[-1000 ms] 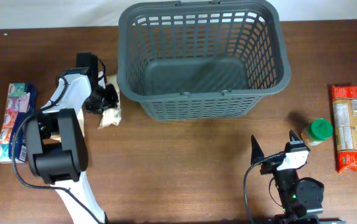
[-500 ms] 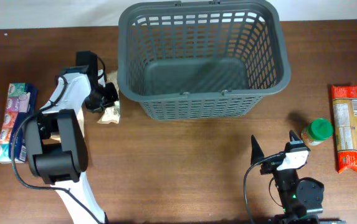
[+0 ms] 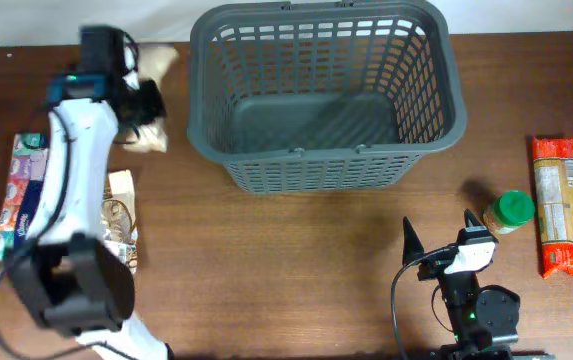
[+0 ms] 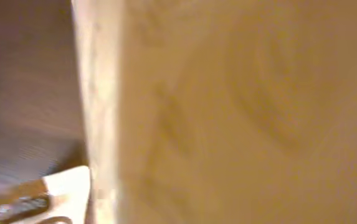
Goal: Pack container
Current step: 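Lift the cream pouch with the left gripper and drop it into the basket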
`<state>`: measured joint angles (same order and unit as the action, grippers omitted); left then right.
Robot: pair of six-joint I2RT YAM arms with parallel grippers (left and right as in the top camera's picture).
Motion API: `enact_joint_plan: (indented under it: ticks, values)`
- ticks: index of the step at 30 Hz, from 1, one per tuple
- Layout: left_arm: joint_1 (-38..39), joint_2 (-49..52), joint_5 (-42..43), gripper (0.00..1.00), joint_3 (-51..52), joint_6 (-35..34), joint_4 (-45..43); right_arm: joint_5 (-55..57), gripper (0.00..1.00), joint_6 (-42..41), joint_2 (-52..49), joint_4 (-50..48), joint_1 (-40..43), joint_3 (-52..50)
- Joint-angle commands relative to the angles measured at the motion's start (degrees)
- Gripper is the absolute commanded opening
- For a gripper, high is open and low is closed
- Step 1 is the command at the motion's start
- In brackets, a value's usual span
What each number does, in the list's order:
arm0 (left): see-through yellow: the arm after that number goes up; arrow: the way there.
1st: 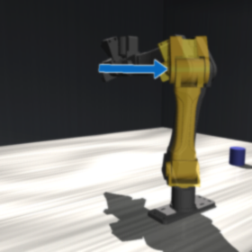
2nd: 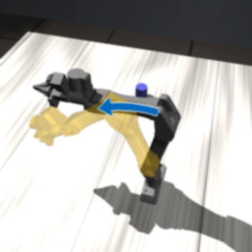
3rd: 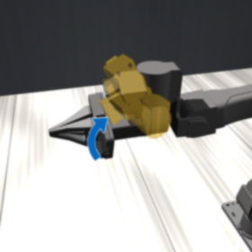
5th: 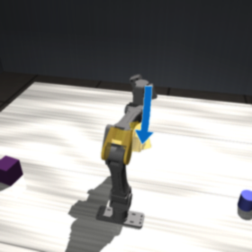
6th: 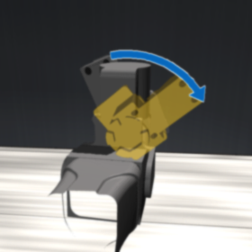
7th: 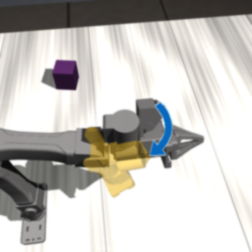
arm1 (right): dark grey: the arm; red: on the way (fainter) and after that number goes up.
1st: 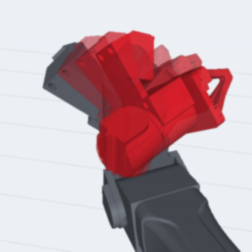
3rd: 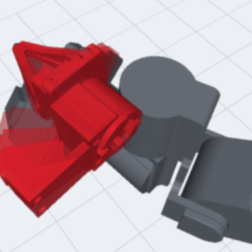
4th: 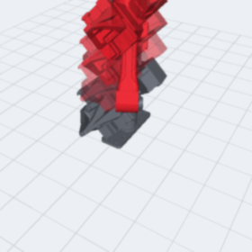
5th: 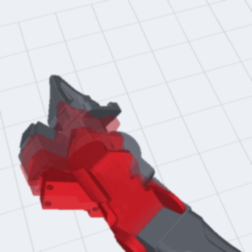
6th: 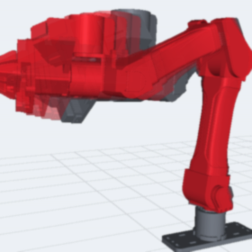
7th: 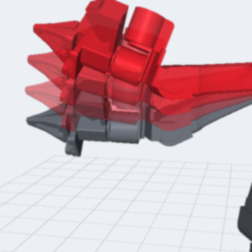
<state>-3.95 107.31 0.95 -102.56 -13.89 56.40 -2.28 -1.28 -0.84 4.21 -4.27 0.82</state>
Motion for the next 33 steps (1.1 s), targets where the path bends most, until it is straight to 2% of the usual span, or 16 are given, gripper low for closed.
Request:
enact_joint_plan:
  ticks: [1, 4, 9, 14, 22, 33]
  values:
    - [0.1, -6.4, -1.4, 0.02, -5.1, 0.7, 0.2, -0.5, 0.99, 0.0, 0.7, -0.1, 0.3, -0.5]
    - [0.6, -9.6, 2.3, 0.02, -7.9, 0.8, -0.4, -0.5, 0.99, 0.0, 0.7, -0.1, 0.3, -0.5]
    - [3.1, -13.0, 10.6, 0.02, -11.5, 4.6, -3.5, -0.5, 0.99, 0.0, 0.7, -0.1, 0.3, -0.5]
    - [10.1, -13.8, 17.1, 0.02, -15.3, 8.5, -6.6, -0.5, 0.99, 0.0, 0.7, -0.1, 0.3, -0.5]
    - [23.5, -11.5, 14.4, 0.02, -15.4, 9.2, -10.4, -0.5, 0.99, 0.0, 0.7, -0.1, 0.3, -0.5]
    - [29.4, -1.6, 9.2, 0.02, -15.4, 7.1, -5.0, -0.5, 0.99, 0.0, 0.7, -0.1, 0.3, -0.5]
